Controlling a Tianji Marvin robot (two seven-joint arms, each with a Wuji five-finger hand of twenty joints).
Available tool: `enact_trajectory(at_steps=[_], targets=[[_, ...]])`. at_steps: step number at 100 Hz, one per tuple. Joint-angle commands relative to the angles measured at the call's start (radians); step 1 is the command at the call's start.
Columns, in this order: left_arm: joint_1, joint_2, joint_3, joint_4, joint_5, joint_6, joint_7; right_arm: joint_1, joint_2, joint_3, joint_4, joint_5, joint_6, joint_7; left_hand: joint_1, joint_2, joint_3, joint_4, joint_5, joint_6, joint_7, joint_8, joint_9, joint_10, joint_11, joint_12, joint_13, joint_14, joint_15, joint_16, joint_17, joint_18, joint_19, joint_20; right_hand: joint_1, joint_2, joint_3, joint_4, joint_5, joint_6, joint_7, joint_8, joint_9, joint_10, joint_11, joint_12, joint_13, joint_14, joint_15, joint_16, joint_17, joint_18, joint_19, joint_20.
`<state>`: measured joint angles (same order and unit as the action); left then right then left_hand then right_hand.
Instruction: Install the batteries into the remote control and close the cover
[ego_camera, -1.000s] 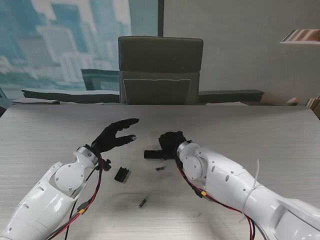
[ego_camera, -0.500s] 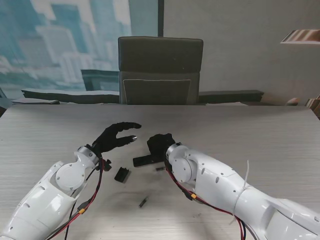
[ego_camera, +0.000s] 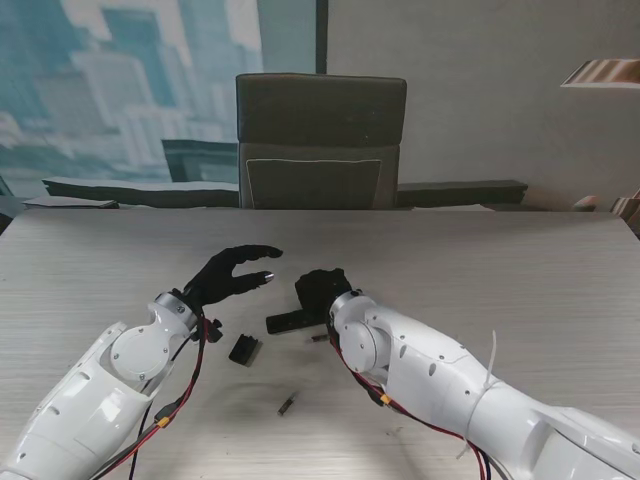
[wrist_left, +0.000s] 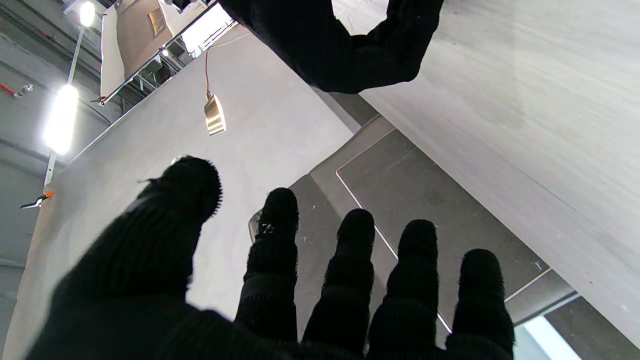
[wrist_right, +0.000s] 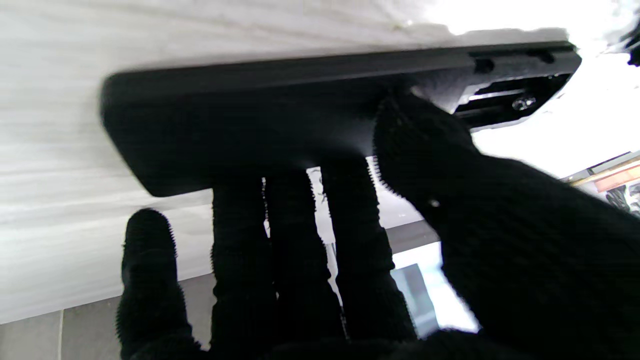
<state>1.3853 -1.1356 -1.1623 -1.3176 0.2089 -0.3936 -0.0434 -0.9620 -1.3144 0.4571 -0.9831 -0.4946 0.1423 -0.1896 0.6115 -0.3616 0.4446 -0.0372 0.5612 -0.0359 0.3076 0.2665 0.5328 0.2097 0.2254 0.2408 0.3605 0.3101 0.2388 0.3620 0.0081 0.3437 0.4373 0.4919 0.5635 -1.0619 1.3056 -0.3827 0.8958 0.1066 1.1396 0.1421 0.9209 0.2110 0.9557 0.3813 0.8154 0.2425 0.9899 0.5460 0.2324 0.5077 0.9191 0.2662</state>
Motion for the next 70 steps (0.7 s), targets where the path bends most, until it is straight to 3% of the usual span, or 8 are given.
enact_trajectory(at_steps=[1, 41, 57, 70], targets=[[0.000, 0.000, 0.000, -0.002, -0.003, 0.000, -0.017, -0.038, 0.010, -0.014, 0.010, -0.002, 0.029, 0.039, -0.010, 0.011, 0.012, 0.019, 0.010, -0.003, 0.000, -0.005, 0.006, -0.004, 0.004, 0.017, 0.016, 0.008, 0.011, 0.016, 0.002, 0.000, 0.029, 0.003, 0.022, 0.030, 0.040, 0.067, 0.049, -0.054, 0.072, 0.031, -0.018, 0.020, -0.007, 0.015, -0.018, 0.030, -0.148, -0.095, 0.041, 0.005, 0.067, 0.034], [0.001, 0.000, -0.003, -0.002, -0.006, -0.002, -0.017, -0.080, 0.041, 0.029, -0.060, -0.028, 0.165, 0.063, -0.012, 0.017, 0.002, 0.020, 0.012, 0.005, -0.004, -0.009, 0.009, -0.003, 0.003, 0.017, 0.018, 0.010, 0.012, 0.016, 0.001, 0.001, 0.032, 0.000, -0.071, 0.122, -0.044, 0.081, 0.080, 0.007, 0.021, 0.032, -0.014, 0.063, -0.037, 0.034, -0.032, 0.072, -0.153, -0.094, 0.030, 0.012, 0.091, 0.019], [-0.002, 0.000, -0.001, 0.001, -0.010, -0.002, -0.021, -0.092, 0.050, 0.043, -0.068, -0.037, 0.149, 0.057, -0.012, 0.020, -0.002, 0.020, 0.011, 0.011, -0.006, -0.009, 0.009, -0.002, 0.003, 0.017, 0.017, 0.010, 0.012, 0.016, 0.001, 0.001, 0.033, 0.000, -0.109, 0.144, -0.057, 0.092, 0.057, -0.015, -0.021, 0.056, -0.040, 0.059, -0.046, 0.037, -0.048, 0.062, -0.162, -0.096, 0.021, 0.008, 0.090, 0.013], [-0.003, 0.001, 0.001, 0.002, -0.013, -0.001, -0.024, -0.089, 0.048, 0.045, -0.055, -0.037, 0.112, 0.044, -0.012, 0.022, -0.006, 0.020, 0.011, 0.008, -0.007, -0.010, 0.009, -0.002, 0.002, 0.017, 0.018, 0.012, 0.012, 0.016, 0.000, 0.000, 0.034, -0.001, -0.137, 0.183, -0.062, 0.127, -0.039, -0.042, -0.097, 0.083, -0.096, 0.056, -0.049, 0.044, -0.084, 0.045, -0.173, -0.095, 0.002, -0.002, 0.084, 0.012]])
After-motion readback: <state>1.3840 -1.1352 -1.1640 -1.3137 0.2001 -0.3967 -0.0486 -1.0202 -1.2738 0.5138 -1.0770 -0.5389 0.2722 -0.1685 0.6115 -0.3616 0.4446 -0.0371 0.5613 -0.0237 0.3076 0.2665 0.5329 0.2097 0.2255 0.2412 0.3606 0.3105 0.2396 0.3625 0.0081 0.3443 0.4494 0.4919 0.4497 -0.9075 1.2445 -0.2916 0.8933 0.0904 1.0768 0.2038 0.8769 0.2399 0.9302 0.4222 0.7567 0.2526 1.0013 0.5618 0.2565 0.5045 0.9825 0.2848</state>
